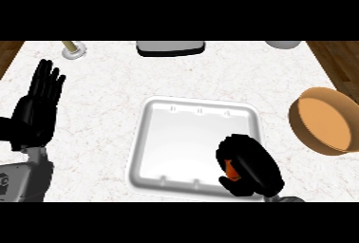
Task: Pick the tomato from the tray and place it in the pot
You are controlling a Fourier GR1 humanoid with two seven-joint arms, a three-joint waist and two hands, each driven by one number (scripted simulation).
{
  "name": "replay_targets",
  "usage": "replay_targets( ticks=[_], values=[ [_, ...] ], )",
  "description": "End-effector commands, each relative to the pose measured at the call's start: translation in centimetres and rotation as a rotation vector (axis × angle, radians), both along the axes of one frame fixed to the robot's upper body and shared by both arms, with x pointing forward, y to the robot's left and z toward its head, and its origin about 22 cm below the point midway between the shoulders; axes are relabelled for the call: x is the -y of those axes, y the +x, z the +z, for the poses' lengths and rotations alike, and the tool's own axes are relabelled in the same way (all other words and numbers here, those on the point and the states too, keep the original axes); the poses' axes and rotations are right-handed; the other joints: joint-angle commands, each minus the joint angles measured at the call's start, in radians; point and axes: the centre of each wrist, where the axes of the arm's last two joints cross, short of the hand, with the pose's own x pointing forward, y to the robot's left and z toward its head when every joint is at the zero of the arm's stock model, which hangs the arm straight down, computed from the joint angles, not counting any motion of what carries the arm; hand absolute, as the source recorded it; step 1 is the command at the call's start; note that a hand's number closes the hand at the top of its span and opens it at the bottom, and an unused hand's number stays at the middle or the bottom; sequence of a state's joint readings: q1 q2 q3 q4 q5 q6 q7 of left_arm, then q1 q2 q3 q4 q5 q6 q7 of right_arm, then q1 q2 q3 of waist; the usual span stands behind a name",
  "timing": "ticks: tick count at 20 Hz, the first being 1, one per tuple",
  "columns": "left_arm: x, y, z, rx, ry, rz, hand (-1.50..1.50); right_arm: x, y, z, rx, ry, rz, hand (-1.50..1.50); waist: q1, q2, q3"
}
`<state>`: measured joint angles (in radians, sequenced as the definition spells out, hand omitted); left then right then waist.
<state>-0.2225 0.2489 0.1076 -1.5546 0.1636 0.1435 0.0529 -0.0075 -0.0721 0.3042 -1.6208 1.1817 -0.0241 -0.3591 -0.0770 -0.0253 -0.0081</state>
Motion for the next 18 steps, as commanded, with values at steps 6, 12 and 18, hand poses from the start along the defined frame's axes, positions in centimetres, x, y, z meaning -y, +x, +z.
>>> replay_targets(
  ticks=[6, 12, 18],
  values=[
    [0.3, -0.3, -0.8, 0.005, 0.003, -0.019, 0.0, -1.3, -3.0, 9.5, 0.228, 0.18, -0.601, 1.5, 0.015, 0.004, 0.002],
    [1.6, 1.3, 0.9, 0.027, -0.002, -0.048, 0.0, -0.8, -6.7, 16.3, 0.353, 0.25, -0.842, 1.5, 0.049, 0.019, 0.006],
    [1.7, 1.0, -0.2, 0.03, 0.002, -0.05, 0.0, 4.2, -7.3, 20.1, 0.314, 0.174, -0.979, 1.5, 0.072, 0.026, 0.008]
  ],
)
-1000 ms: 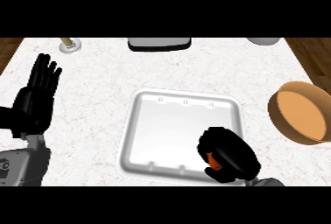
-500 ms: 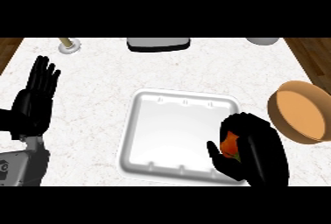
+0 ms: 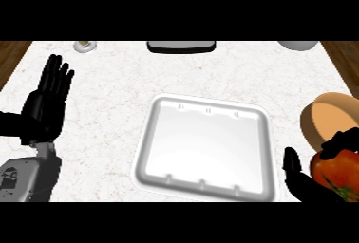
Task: Pick the tomato from the tray and place it in the pot
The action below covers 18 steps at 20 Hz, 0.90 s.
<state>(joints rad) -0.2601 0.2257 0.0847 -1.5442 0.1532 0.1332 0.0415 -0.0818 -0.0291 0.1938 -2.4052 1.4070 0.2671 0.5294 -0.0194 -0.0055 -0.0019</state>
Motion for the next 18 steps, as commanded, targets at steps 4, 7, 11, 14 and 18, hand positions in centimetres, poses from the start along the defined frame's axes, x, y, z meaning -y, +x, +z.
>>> replay_targets(
  ticks=[4, 7, 11, 14, 18],
  values=[
    [-1.2, -0.5, 0.9, 0.004, 0.009, -0.022, 0.0, 6.2, -0.4, 2.4, -0.092, -0.023, -0.125, 1.5, 0.015, 0.005, 0.002],
    [-0.1, 0.1, 1.2, -0.003, 0.005, -0.01, 0.0, 10.9, 1.4, 1.2, -0.058, 0.003, -0.147, 1.5, 0.01, 0.005, 0.004],
    [-0.1, -0.1, -0.4, -0.002, -0.017, -0.012, 0.0, 15.4, 1.6, 1.3, -0.046, 0.043, -0.155, 1.5, 0.01, 0.005, 0.003],
    [-1.4, 0.9, 0.5, -0.004, -0.02, -0.015, 0.0, 19.0, 2.8, 0.8, -0.058, 0.061, -0.118, 1.5, 0.013, 0.006, 0.002],
    [0.3, 1.1, -0.4, 0.0, -0.004, -0.025, 0.0, 22.7, 6.3, -0.3, -0.079, 0.037, -0.122, 1.5, 0.022, 0.008, 0.002]
  ],
)
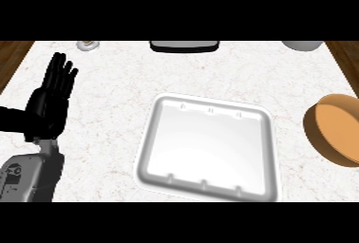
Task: Pick the tomato from the tray and place it in the pot
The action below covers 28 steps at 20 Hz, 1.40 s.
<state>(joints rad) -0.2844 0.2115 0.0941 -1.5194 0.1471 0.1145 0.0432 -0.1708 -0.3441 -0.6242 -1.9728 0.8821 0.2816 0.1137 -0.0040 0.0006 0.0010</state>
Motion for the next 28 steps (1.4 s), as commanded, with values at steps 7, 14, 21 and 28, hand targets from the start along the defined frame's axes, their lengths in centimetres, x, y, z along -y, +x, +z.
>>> replay_targets(
  ticks=[7, 14, 21, 28],
  values=[
    [1.1, 0.1, -0.1, 0.01, 0.019, 0.005, 0.0, 7.3, 2.7, -4.5, -0.056, -0.007, -0.005, 1.5, 0.006, 0.0, -0.001],
    [1.1, 0.1, 0.3, 0.005, -0.007, -0.007, 0.0, 9.5, 5.6, -7.6, -0.238, 0.281, 0.026, -1.5, 0.012, 0.004, 0.0],
    [-0.9, -0.4, -1.6, -0.017, 0.006, -0.006, 0.0, 7.6, 8.4, -11.6, -0.245, 0.263, 0.211, -1.5, 0.013, 0.002, 0.0],
    [0.8, 0.4, 0.2, 0.021, -0.006, -0.012, 0.0, 8.8, 7.5, -7.8, 0.032, 0.493, 0.263, -1.5, -0.001, -0.003, -0.001]
  ],
)
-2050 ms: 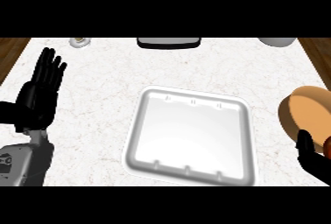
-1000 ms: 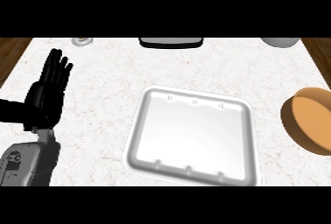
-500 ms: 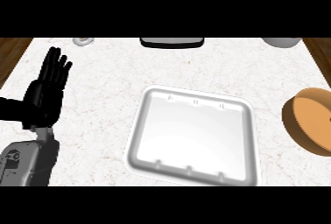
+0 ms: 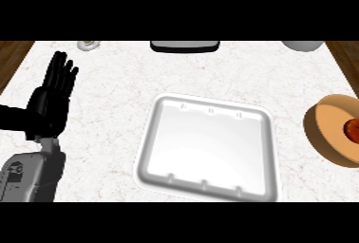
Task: Pick the tomato from the tray and place it in the pot
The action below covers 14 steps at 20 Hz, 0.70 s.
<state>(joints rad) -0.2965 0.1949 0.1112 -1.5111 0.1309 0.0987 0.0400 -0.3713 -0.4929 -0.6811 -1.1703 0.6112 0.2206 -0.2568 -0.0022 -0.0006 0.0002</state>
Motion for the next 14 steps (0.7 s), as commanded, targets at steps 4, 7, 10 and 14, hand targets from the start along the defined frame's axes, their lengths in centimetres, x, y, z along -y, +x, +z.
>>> replay_targets(
  ticks=[4, 7, 10, 14],
  values=[
    [-0.8, -0.3, -1.5, -0.008, -0.004, -0.005, 0.0, 1.6, -1.2, 0.9, 0.119, 0.294, -0.078, -1.5, -0.01, -0.002, -0.001],
    [-1.7, -0.8, 1.3, 0.0, 0.016, 0.013, 0.0, 4.3, -2.4, 2.7, 0.176, 0.384, -0.1, -1.5, 0.0, -0.003, 0.0],
    [-0.6, 0.0, -0.6, -0.004, -0.003, 0.001, 0.0, 6.4, -4.3, 1.2, 0.253, 0.384, -0.137, -1.5, -0.001, 0.002, 0.0],
    [1.1, -1.1, 0.4, 0.007, 0.01, -0.02, 0.0, 9.2, -6.9, 2.2, 0.319, 0.438, -0.161, -1.5, 0.001, -0.001, 0.001]
  ],
)
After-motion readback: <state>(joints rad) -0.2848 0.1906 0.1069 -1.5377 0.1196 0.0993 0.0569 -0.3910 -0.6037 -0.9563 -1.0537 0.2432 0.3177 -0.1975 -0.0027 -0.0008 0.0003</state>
